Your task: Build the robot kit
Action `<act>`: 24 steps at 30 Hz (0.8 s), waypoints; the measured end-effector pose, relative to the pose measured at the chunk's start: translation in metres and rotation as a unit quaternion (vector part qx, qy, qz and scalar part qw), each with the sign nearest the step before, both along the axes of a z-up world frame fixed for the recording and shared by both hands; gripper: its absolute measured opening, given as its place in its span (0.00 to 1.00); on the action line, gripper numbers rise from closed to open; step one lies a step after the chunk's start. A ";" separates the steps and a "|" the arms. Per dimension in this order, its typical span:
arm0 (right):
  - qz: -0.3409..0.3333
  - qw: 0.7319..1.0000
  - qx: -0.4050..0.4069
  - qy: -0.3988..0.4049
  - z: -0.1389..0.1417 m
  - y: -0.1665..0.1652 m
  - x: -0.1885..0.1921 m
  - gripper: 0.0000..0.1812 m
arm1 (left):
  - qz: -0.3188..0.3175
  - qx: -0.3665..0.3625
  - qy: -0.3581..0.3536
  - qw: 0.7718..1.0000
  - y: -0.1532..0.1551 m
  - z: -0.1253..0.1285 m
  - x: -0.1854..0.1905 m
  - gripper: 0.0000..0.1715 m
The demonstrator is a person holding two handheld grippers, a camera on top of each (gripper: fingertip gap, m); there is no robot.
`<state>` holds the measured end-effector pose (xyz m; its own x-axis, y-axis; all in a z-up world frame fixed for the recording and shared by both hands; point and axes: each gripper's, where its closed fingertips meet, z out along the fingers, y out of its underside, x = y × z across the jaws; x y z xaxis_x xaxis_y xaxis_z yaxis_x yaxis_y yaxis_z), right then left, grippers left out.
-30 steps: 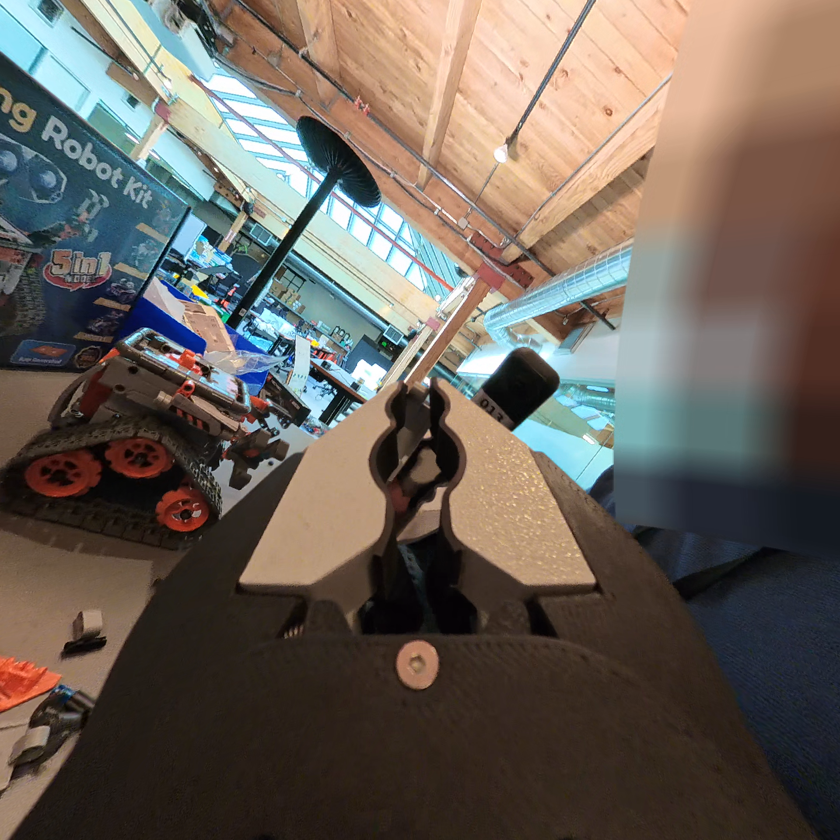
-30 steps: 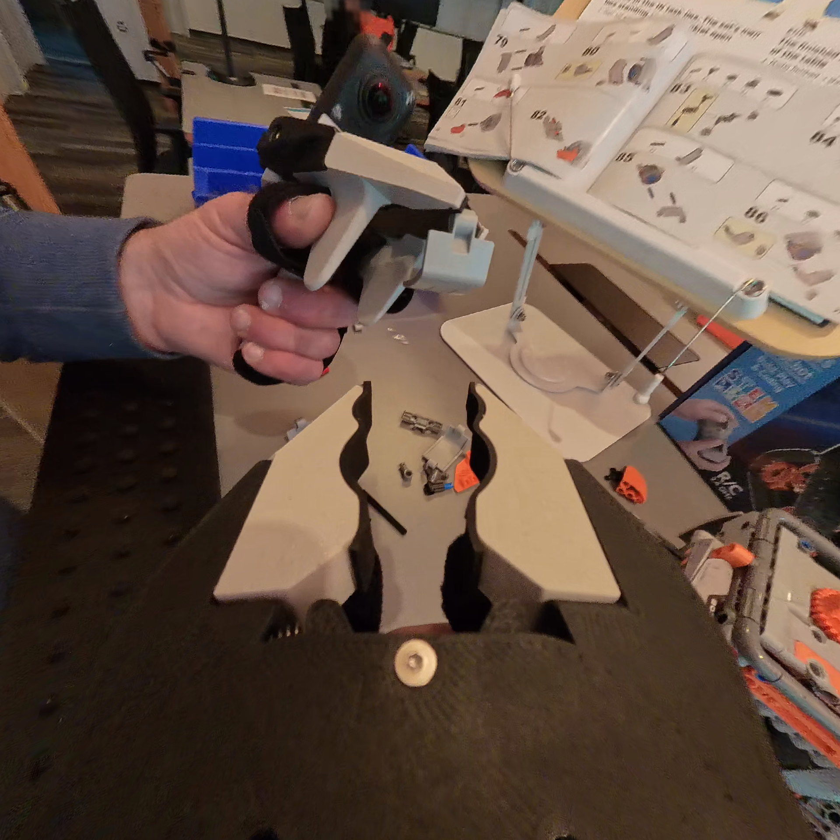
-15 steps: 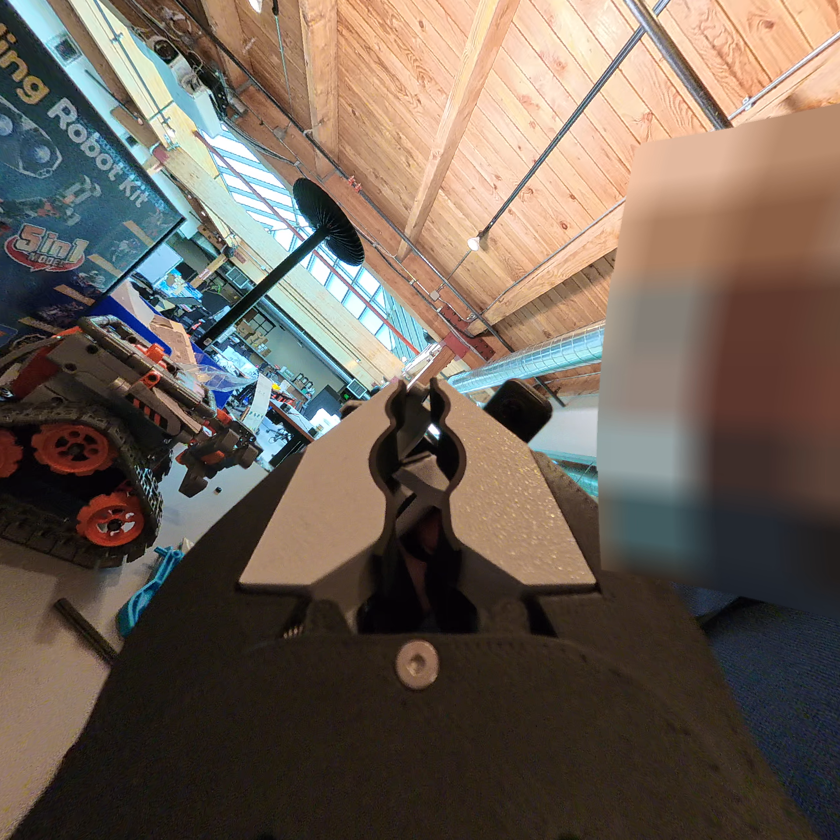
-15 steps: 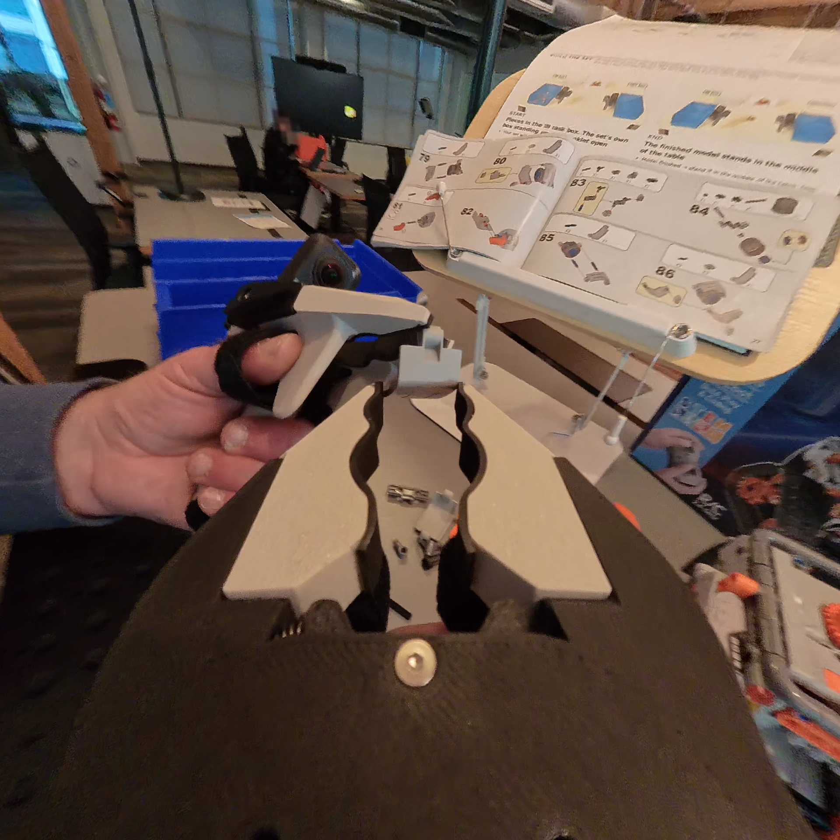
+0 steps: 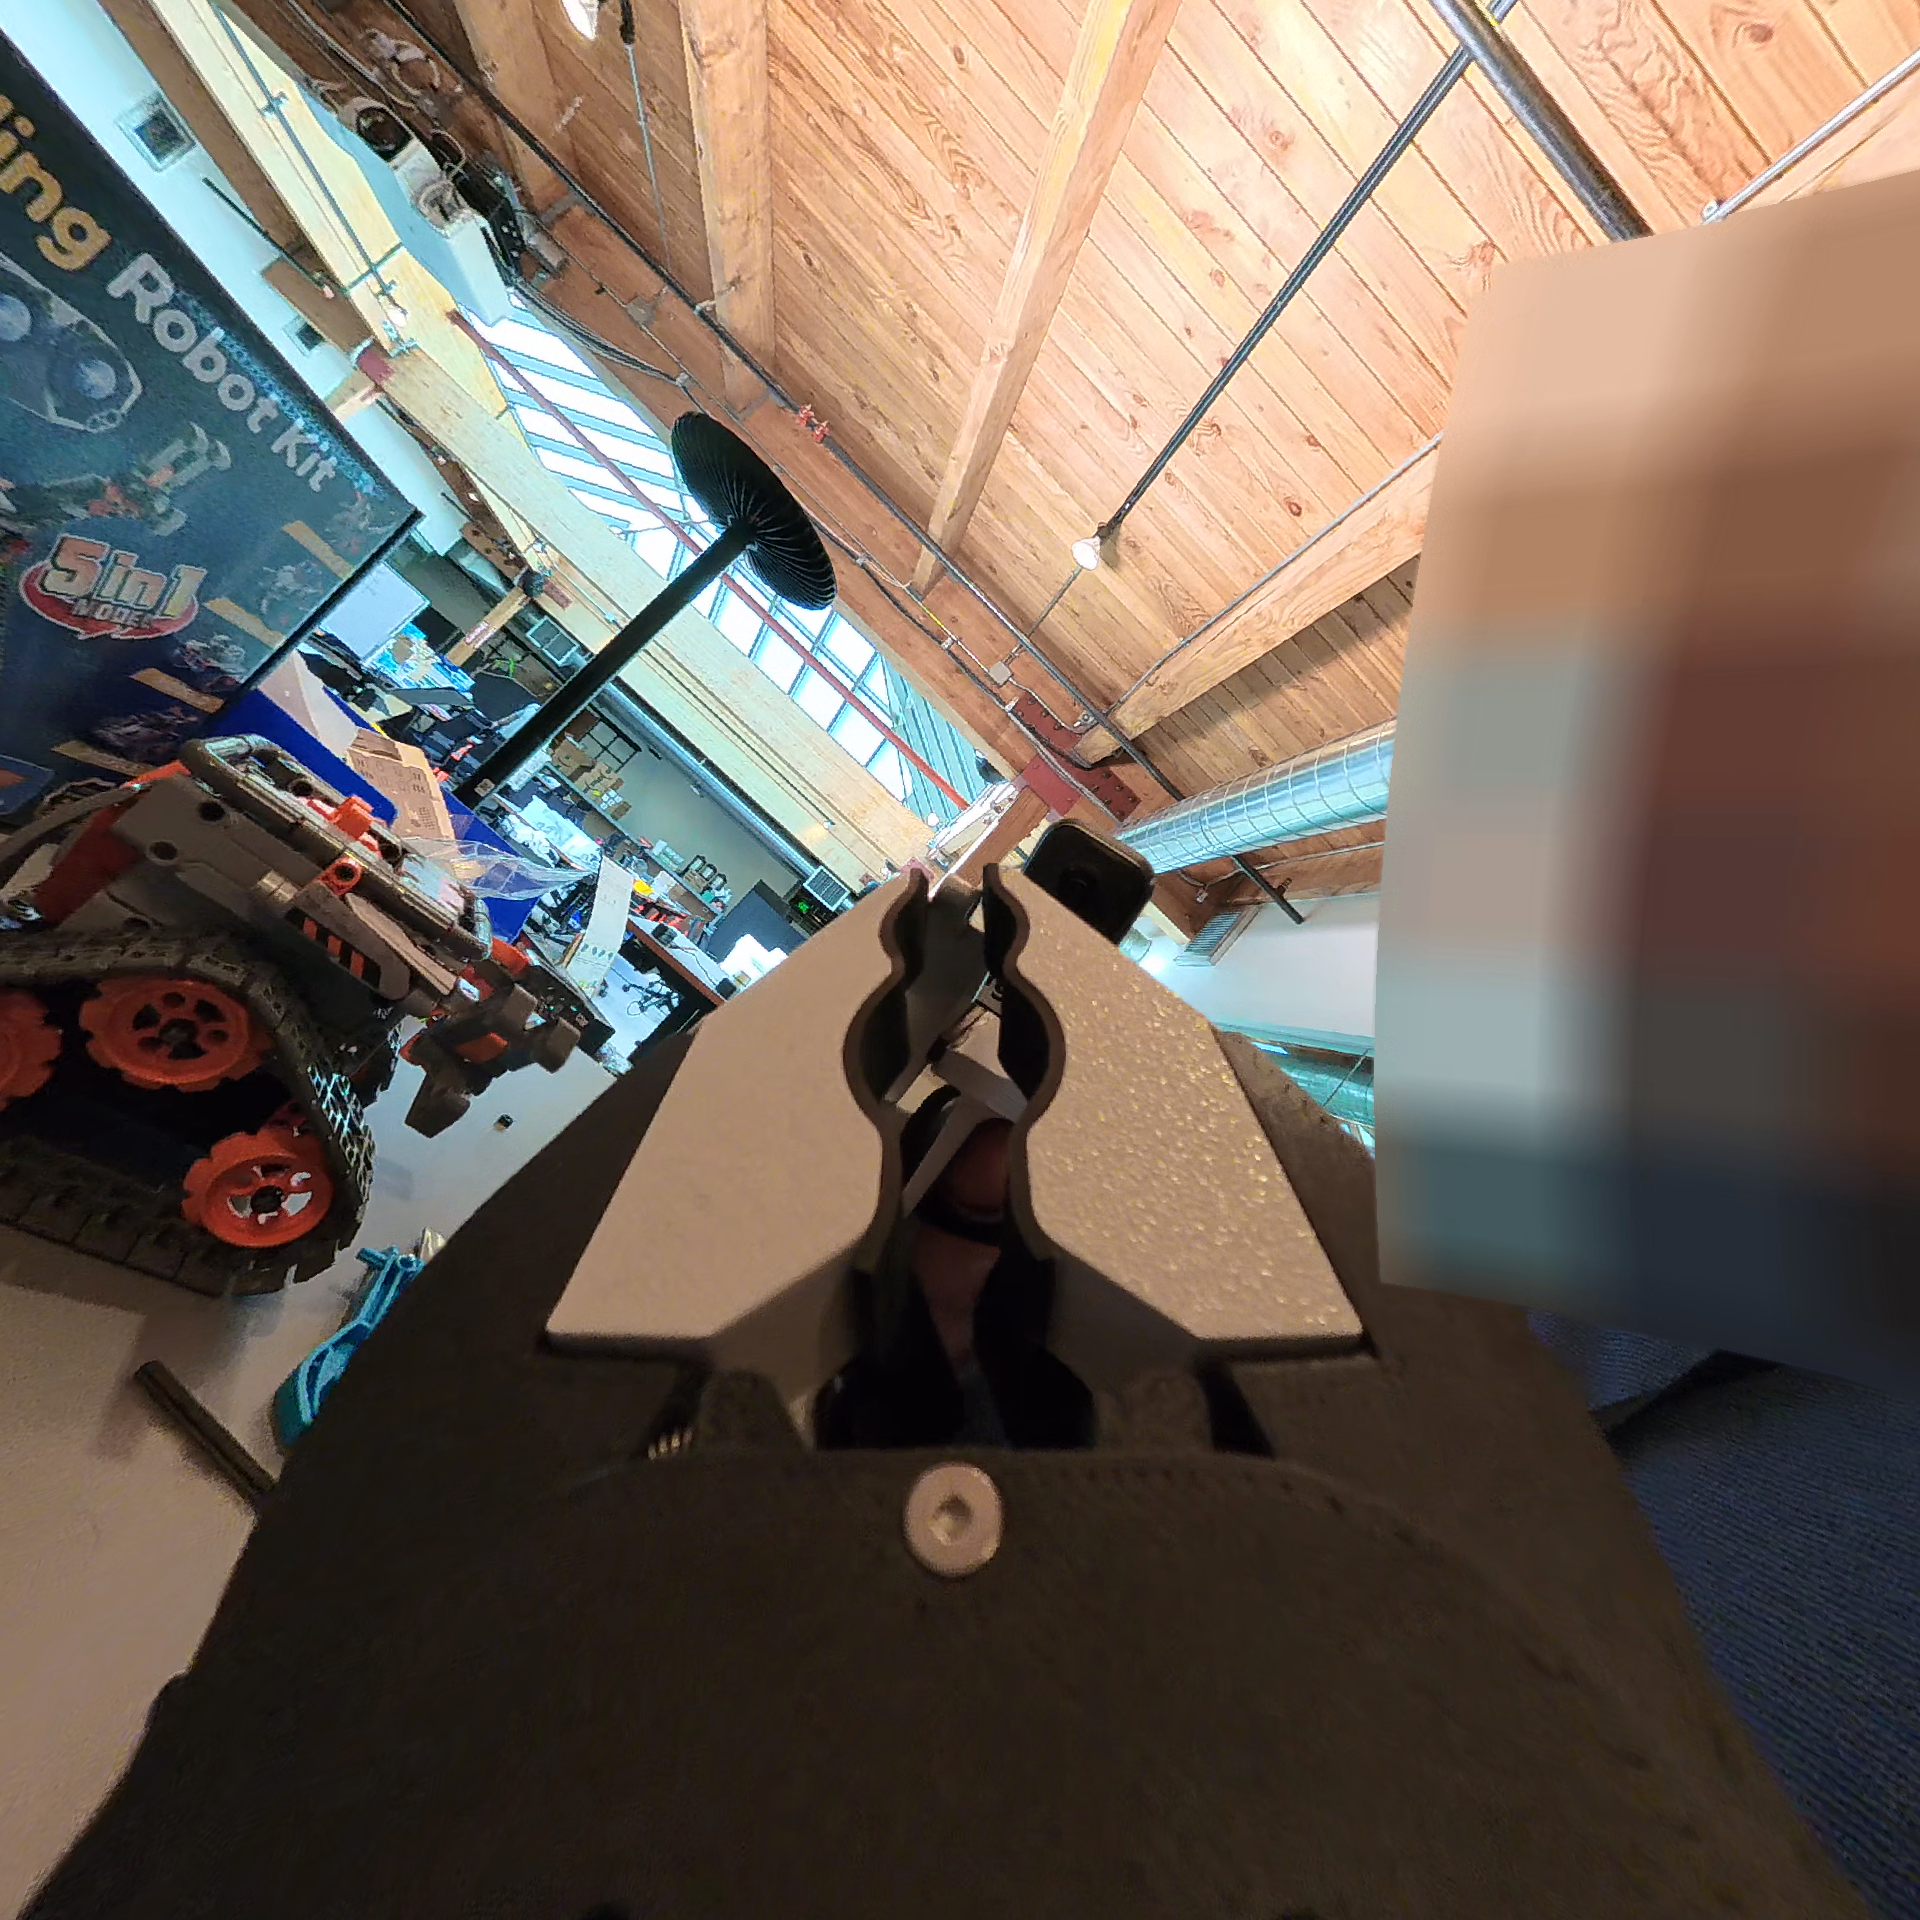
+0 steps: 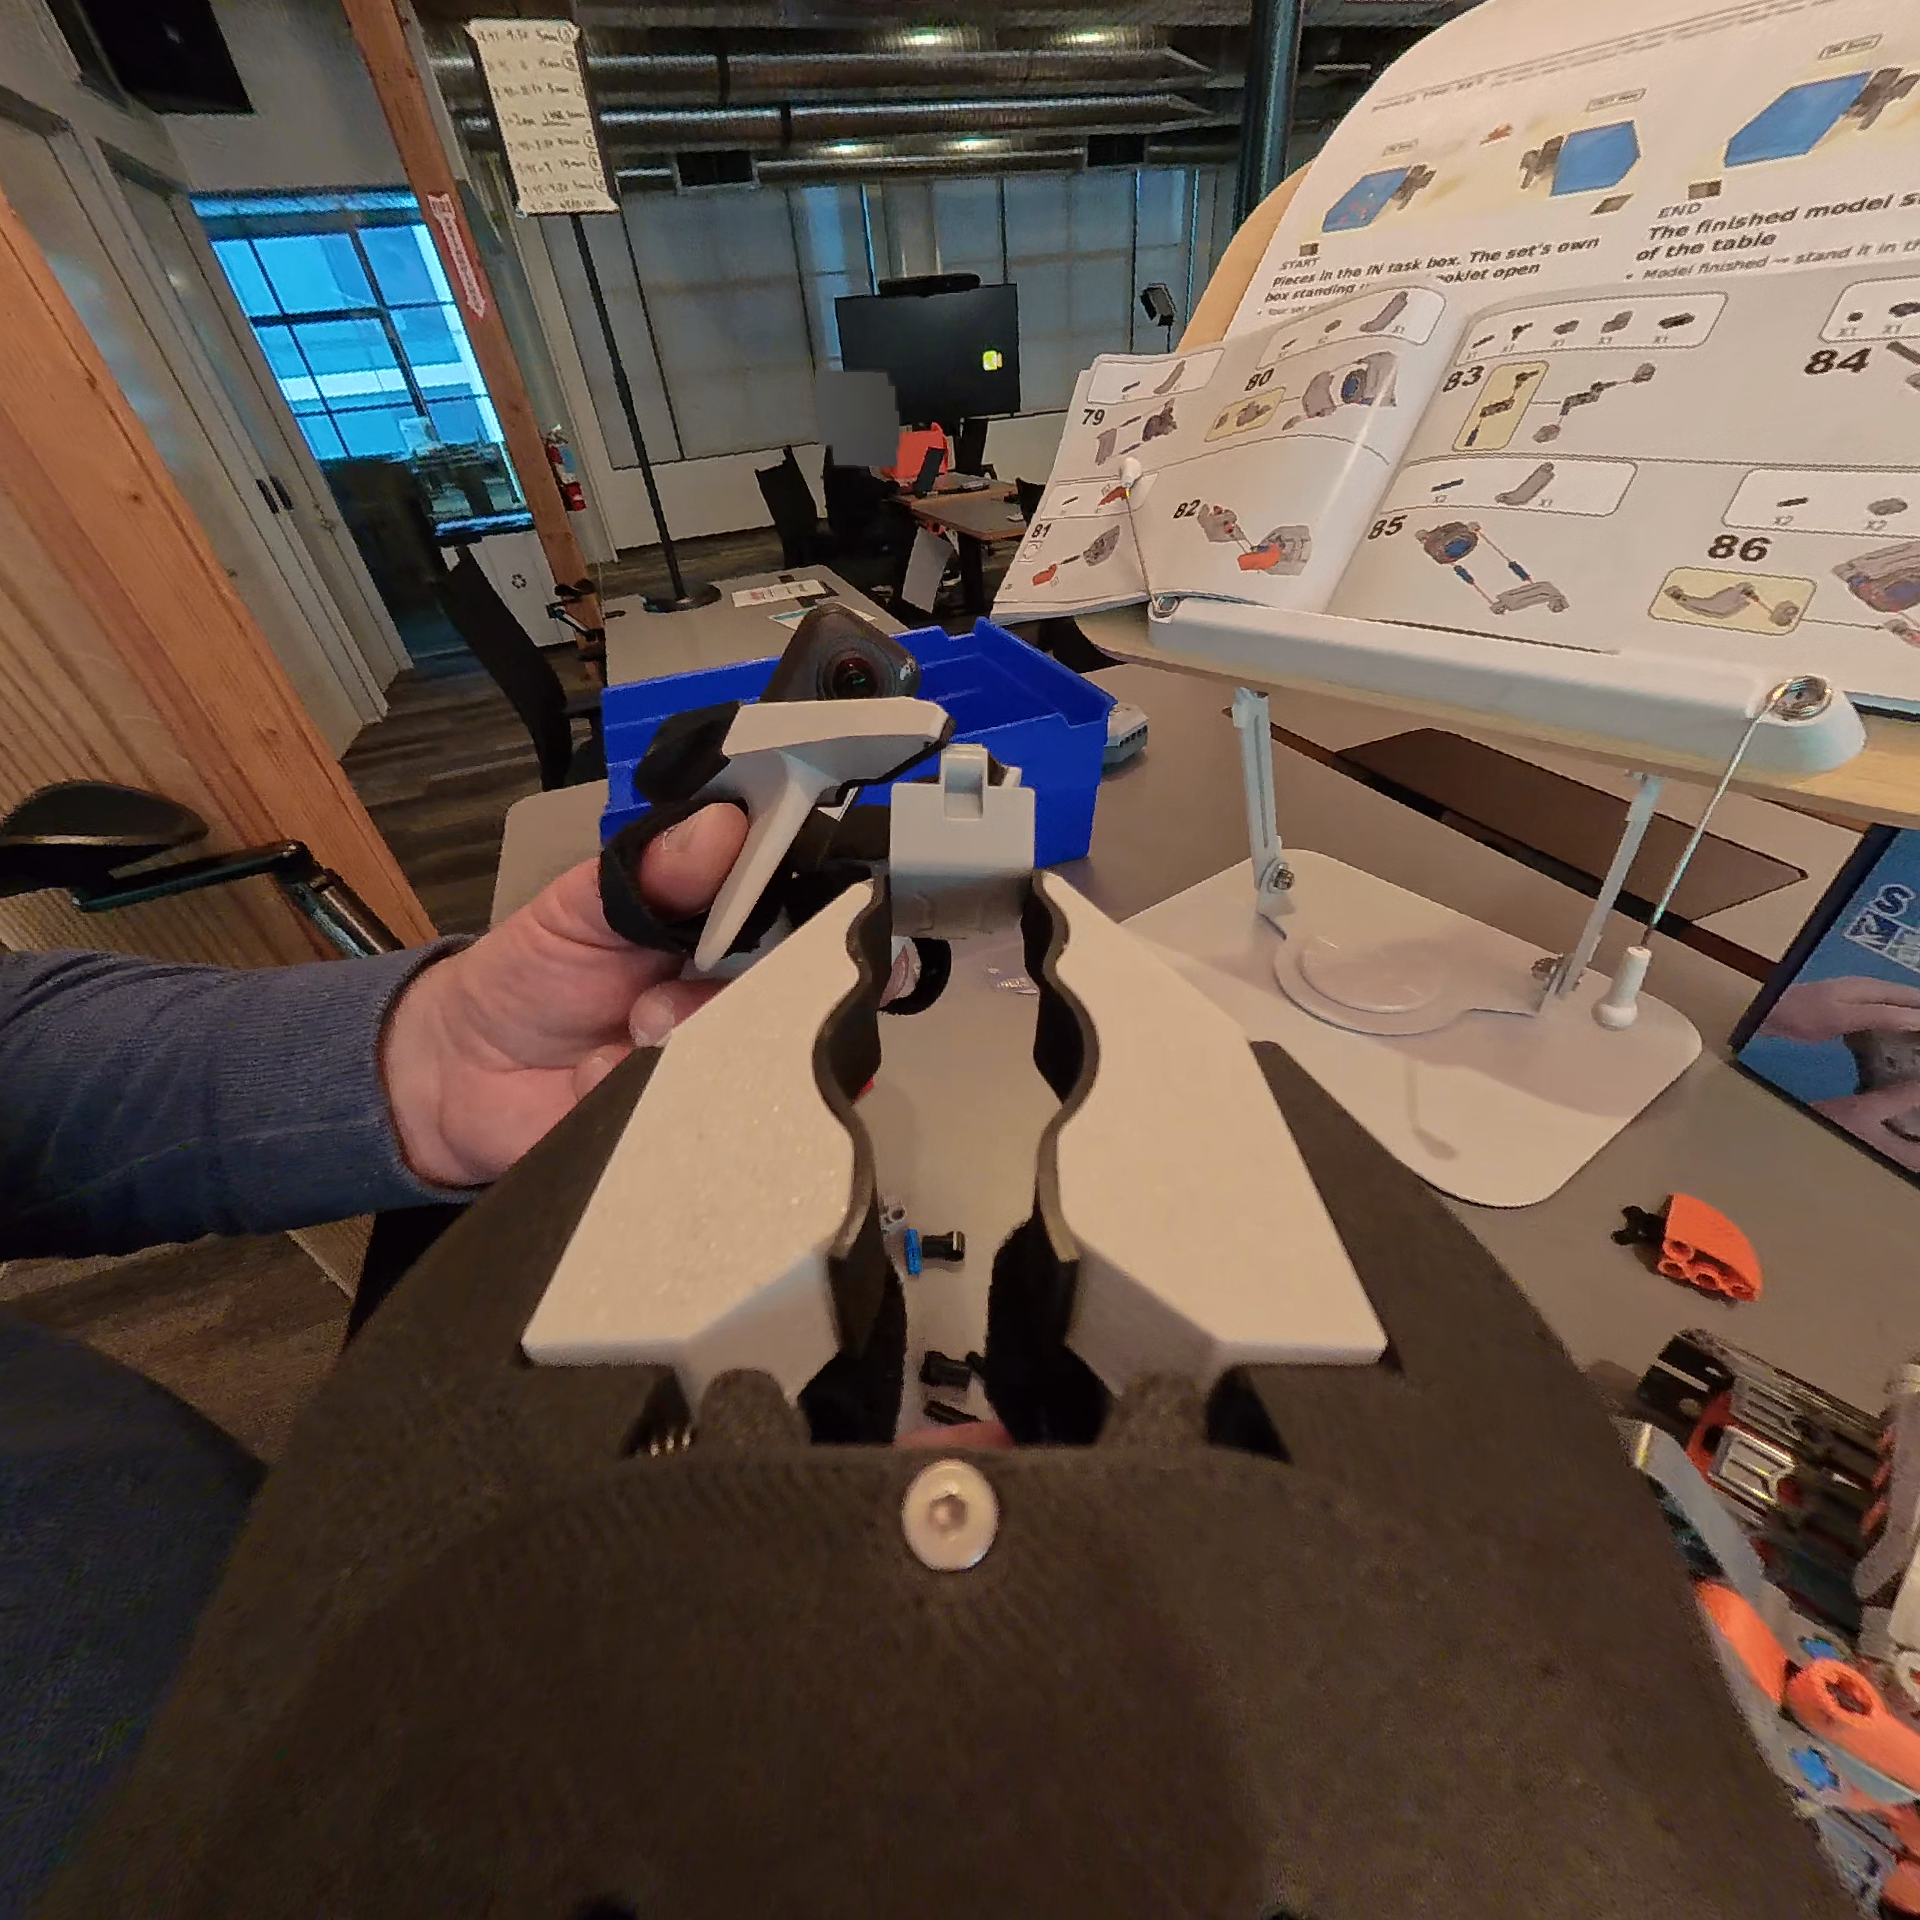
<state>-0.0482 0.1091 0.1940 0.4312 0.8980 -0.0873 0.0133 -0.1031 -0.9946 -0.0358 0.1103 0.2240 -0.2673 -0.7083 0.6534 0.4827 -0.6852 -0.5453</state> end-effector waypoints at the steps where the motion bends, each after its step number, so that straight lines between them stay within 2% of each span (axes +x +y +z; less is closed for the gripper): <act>1: 0.002 1.000 -0.002 0.003 0.001 -0.001 -0.001 0.13 | 0.002 0.002 0.003 1.000 -0.001 0.000 0.000 0.04; 5: 0.000 1.000 -0.003 0.008 0.004 -0.001 0.000 0.13 | 0.016 0.006 0.015 1.000 -0.001 0.000 -0.004 0.08; 7: -0.003 1.000 -0.001 0.008 0.006 0.000 0.002 0.13 | 0.021 0.009 0.015 1.000 -0.001 0.001 -0.008 0.06; 11: -0.007 1.000 0.004 0.003 0.008 0.003 0.003 0.13 | 0.034 0.014 0.028 0.999 -0.001 0.000 -0.011 0.08; 18: -0.007 1.000 0.007 0.005 0.010 0.003 0.006 0.13 | 0.064 0.044 0.093 0.993 -0.003 -0.003 -0.015 0.17; 20: -0.006 0.999 0.040 -0.006 0.012 0.001 0.009 0.13 | 0.062 0.046 0.117 0.990 -0.004 -0.003 -0.016 0.18; 22: -0.024 0.991 0.115 -0.069 0.011 0.000 0.013 0.13 | 0.056 0.051 0.120 0.990 -0.007 0.001 -0.020 0.19; 24: -0.049 0.959 0.221 -0.168 0.007 -0.001 0.016 0.13 | 0.046 0.052 0.122 0.990 -0.010 0.004 -0.024 0.20</act>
